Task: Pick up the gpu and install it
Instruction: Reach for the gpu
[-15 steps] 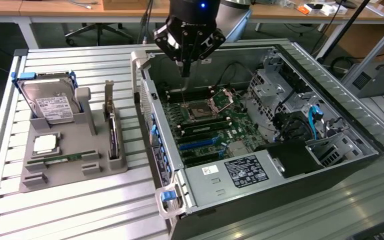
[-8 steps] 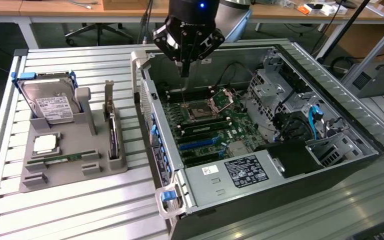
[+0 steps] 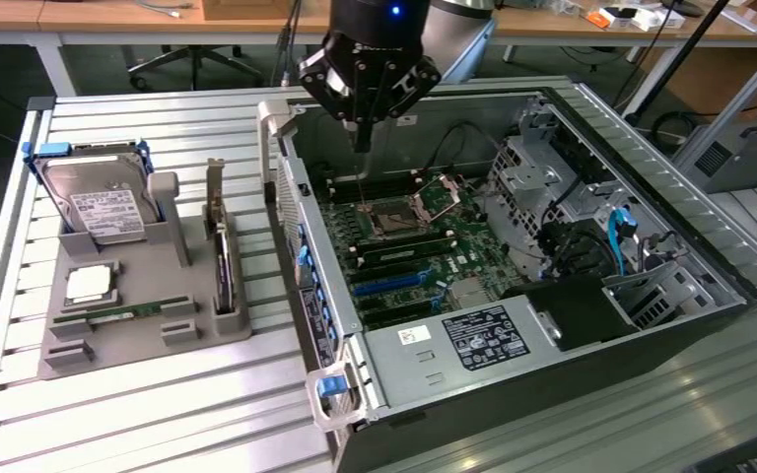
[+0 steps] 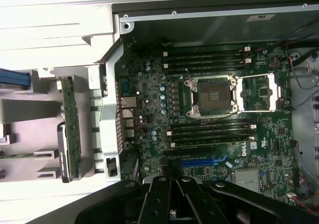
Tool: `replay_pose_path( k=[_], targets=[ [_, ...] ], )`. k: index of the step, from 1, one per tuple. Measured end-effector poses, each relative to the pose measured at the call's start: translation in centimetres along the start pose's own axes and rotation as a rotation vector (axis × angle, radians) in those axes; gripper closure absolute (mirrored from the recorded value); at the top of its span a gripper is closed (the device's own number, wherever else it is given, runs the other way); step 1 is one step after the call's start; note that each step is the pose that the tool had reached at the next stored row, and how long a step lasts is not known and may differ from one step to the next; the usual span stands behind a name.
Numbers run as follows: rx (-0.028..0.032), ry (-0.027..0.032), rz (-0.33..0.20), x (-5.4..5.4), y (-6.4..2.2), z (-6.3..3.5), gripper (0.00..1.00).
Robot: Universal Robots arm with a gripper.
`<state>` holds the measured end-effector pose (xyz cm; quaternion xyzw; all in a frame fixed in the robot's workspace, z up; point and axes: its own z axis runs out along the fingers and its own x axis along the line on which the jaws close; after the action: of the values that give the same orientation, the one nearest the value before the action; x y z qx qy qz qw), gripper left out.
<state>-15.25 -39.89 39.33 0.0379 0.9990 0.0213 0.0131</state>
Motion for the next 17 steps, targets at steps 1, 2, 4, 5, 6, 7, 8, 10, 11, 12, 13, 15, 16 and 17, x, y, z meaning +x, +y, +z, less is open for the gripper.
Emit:
replay_pose_path(
  k=[1, 2, 4, 5, 6, 7, 8, 10, 11, 12, 13, 15, 16, 17],
  targets=[
    [0.0001, 0.0001, 0.0, 0.04, 0.0, 0.0, 0.89],
    [0.0001, 0.0, 0.0, 0.05, -0.01, 0.0, 0.89],
    [0.0001, 0.0, 0.0, 0.11, -0.01, 0.0, 0.89],
    [0.0002, 0.0, 0.0, 0.13, -0.01, -0.01, 0.89],
    [0.0002, 0.0, 0.0, 0.15, -0.01, -0.01, 0.89],
    [0.0003, 0.0, 0.0, 0.17, -0.01, -0.01, 0.89],
    [0.0003, 0.0, 0.0, 0.2, -0.02, -0.01, 0.89],
    [0.0003, 0.0, 0.0, 0.25, -0.02, -0.01, 0.89],
    [0.0004, 0.0, 0.0, 0.27, -0.02, -0.01, 0.89],
    [0.0004, 0.0, 0.0, 0.29, -0.02, -0.01, 0.89],
    [0.0004, 0.0, 0.0, 0.3, -0.02, -0.01, 0.89],
    [0.0005, 0.0, 0.0, 0.33, -0.03, -0.01, 0.89],
    [0.0005, -0.0001, 0.0, 0.35, -0.03, -0.01, 0.89],
    [0.0006, 0.0, 0.0, 0.38, -0.03, -0.01, 0.89]
  ],
)
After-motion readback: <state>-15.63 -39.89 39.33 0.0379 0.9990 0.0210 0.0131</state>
